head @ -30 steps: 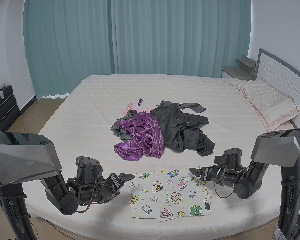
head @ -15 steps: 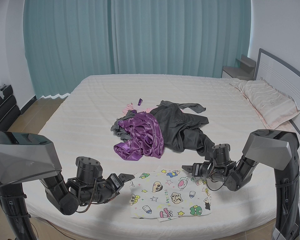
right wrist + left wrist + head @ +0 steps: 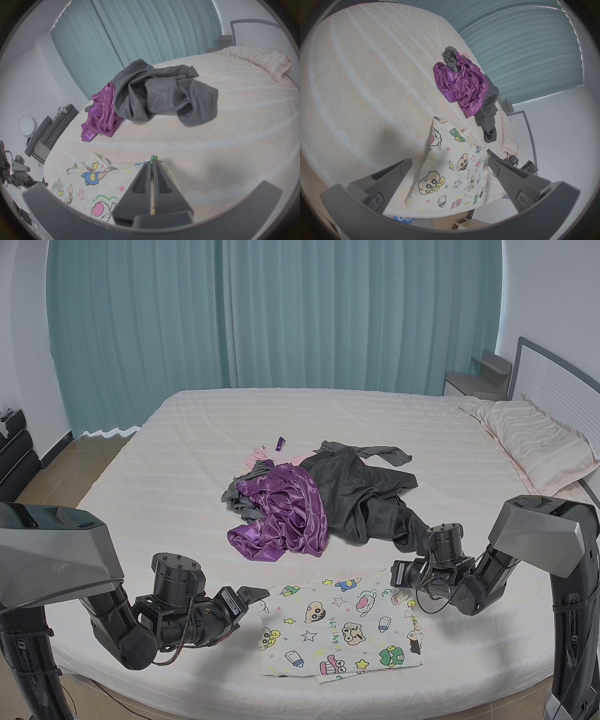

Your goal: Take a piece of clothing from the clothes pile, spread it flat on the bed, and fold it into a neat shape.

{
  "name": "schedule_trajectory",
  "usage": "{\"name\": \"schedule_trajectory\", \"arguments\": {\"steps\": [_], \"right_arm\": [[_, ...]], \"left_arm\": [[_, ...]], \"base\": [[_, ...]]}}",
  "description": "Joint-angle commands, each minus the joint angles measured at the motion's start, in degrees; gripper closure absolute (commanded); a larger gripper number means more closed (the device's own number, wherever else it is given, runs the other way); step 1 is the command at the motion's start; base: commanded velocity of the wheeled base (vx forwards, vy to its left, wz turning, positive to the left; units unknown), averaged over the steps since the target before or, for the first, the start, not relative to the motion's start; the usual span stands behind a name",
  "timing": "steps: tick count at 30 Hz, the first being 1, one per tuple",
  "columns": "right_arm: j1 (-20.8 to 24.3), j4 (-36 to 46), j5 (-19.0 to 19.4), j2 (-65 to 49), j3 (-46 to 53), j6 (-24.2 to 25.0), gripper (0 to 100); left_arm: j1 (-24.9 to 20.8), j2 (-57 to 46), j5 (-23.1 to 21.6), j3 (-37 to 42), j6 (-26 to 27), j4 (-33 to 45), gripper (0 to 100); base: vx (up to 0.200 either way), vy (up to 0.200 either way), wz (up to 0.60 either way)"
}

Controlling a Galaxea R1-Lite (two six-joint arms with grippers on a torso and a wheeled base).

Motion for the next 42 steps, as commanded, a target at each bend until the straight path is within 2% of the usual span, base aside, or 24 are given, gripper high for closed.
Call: {"name": "schedule_trajectory", "arguments": {"steps": [1,19,20,27,33,38,39,40,42], "right_arm": [[-1.9,0.2,-0.2,-1.5,-0.2,0.2,100],[-3.2,0.7,-0.4,-0.9,0.8,0.3,100],[-3.3,0.7,-0.4,-1.1,1.0,0.3,0],[-4.2,0.0,-0.8,-4.6,4.3,1.2,0],[-7.7,-2.5,-1.6,-18.0,13.5,4.8,0],[-9.8,-7.0,-2.6,-28.3,23.7,4.3,0],[-10.7,-10.6,-2.7,-34.0,29.3,3.9,0],[-11.0,-11.5,-2.7,-35.2,30.5,3.7,0],[-11.5,-15.3,-2.7,-42.2,36.8,2.4,0]], "left_arm": [[0.0,0.1,0.0,0.0,0.0,0.0,0],[0.0,0.1,0.0,-0.1,-0.1,0.0,0],[0.0,0.1,0.0,0.0,0.0,0.0,0],[0.1,-0.1,-0.1,0.1,-0.1,-0.1,0],[2.6,-2.2,0.4,0.6,0.0,-2.3,0],[4.8,-10.4,4.4,1.9,0.7,-4.5,0],[5.6,-15.5,7.3,2.0,3.8,-4.0,0],[5.8,-16.6,8.0,2.2,4.9,-4.0,0],[6.6,-22.9,11.7,4.2,10.4,-4.0,0]], "base": [[0.0,0.0,0.0],[0.0,0.0,0.0],[0.0,0.0,0.0],[0.0,0.0,0.0],[0.0,0.0,0.0],[0.0,0.0,0.0],[0.0,0.0,0.0],[0.0,0.0,0.0],[0.0,0.0,0.0]]}}
